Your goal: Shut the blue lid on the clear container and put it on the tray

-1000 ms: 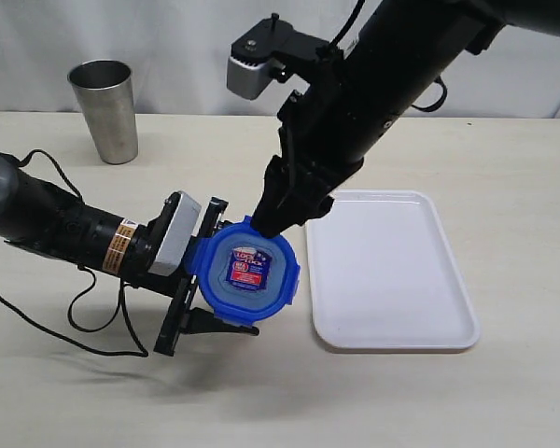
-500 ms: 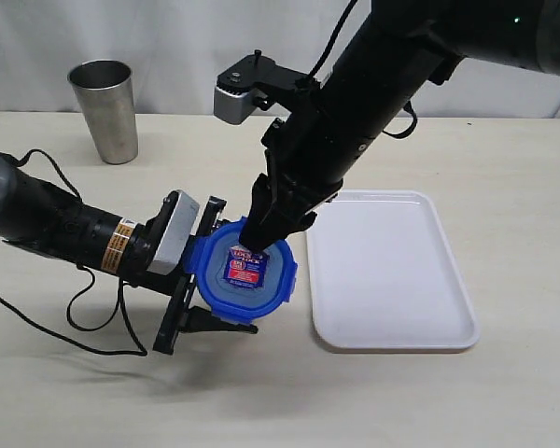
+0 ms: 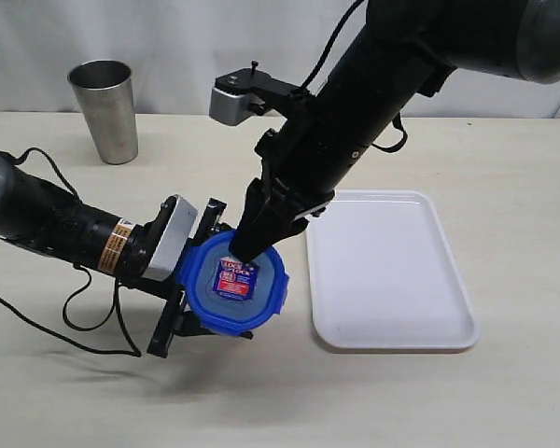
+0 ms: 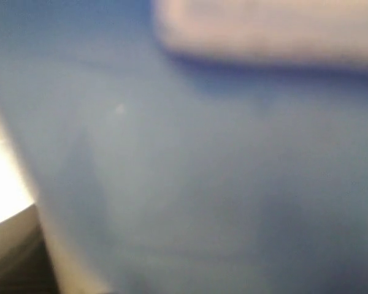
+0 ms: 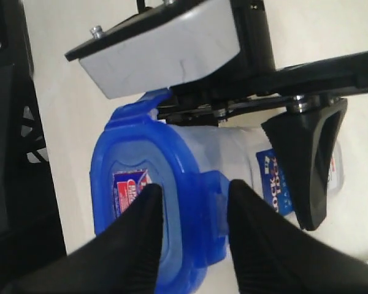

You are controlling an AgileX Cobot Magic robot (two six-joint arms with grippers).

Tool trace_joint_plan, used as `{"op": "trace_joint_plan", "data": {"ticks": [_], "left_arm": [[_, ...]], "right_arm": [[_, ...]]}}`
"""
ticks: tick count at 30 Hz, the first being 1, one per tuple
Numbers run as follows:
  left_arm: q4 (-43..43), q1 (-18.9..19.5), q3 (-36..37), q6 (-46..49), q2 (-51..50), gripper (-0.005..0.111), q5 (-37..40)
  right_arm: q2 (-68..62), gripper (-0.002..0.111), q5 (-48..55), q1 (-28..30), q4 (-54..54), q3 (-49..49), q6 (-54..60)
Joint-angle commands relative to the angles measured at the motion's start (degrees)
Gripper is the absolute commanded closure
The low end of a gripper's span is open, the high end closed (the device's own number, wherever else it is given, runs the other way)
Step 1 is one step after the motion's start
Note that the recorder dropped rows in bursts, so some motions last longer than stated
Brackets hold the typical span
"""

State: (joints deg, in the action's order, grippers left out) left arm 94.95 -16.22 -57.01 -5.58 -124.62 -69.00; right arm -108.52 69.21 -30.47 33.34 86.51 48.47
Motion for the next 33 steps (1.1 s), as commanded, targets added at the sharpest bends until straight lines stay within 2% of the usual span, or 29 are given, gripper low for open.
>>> {"op": "trace_joint_plan", "data": {"ticks": [1, 10, 17, 21, 23, 25, 27, 33], "left_arm": [[-2.8, -0.4, 0.3, -3.7, 0.4, 0.107, -1.0], [-7.6, 1.0, 0.3, -12.7, 0.4, 0.107, -1.0], [-9.4, 2.2, 0.3, -14.4, 0.4, 0.107, -1.0], [-10.4, 2.2, 0.3, -14.4, 0.4, 0.107, -1.0], [-12.5, 2.2, 0.3, -14.4, 0.4, 0.107, -1.0], [-14.7, 2.2, 0.3, -14.4, 0.4, 0.107, -1.0], [-16.3, 2.2, 0.3, -16.0, 0.4, 0.107, -0.9], [-19.5, 2.2, 0.3, -19.1, 0.4, 0.107, 4.0]], "right_arm": [[-3.5, 0.082, -1.1, -0.2, -9.9, -1.3, -1.4], [1.8, 0.082, -6.4, -0.2, -20.6, 0.0, -11.7], [2.3, 0.082, -8.5, -0.2, -21.2, -1.1, -14.9], [7.7, 0.082, -10.1, -0.3, -19.7, -0.6, -16.5], [11.0, 0.079, -12.8, -0.3, -16.2, -0.6, -27.4], [14.0, 0.07, -13.9, -0.3, -13.2, -0.6, -32.7], [15.5, 0.066, -14.9, -0.3, -12.6, -0.6, -38.8], [14.4, 0.067, -15.6, -0.3, -13.8, -0.6, -55.0]]}}
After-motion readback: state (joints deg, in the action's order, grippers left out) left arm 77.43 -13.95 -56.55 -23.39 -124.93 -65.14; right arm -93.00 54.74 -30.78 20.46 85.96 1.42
